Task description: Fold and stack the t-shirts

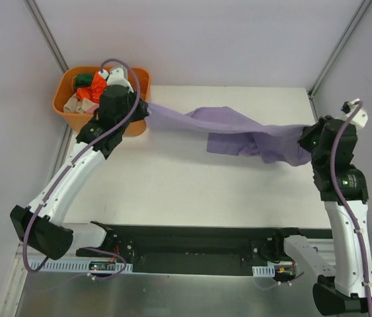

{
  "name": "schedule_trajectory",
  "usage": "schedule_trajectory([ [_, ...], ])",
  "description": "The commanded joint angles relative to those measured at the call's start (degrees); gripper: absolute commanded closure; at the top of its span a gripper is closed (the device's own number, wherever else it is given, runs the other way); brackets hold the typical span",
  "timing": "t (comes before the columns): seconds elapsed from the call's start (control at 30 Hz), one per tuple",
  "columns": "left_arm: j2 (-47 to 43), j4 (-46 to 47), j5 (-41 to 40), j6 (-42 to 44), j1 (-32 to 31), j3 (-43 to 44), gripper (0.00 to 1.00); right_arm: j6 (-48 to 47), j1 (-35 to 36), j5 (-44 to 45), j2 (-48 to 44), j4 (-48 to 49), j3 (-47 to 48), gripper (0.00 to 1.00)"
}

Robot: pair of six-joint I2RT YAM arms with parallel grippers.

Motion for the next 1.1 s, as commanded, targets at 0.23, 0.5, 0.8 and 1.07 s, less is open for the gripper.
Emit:
schedule_trajectory([
  [0.23, -11.6, 1.5, 1.3, 8.1, 0.0, 14.9, 1.00, -12.7, -0.6, 1.3, 2.5, -0.8, 30.9, 0.99],
  [0.5, -18.0, 0.8, 7.1, 9.7, 0.0, 23.4, 1.00, -20.6, -0.6, -3.1, 7.5, -5.0, 57.7, 0.99],
  [0.8, -17.2, -0.7, 9.8, 9.0, 0.0, 28.4, 1.00, -25.9, -0.5, -2.0, 10.6, -2.7, 64.8, 1.00],
  [1.07, -1.3, -0.8, 3.2, 8.7, 0.0, 29.3, 1.00, -33.9, -0.6, 10.3, 16.9, 3.9, 51.1, 1.00],
])
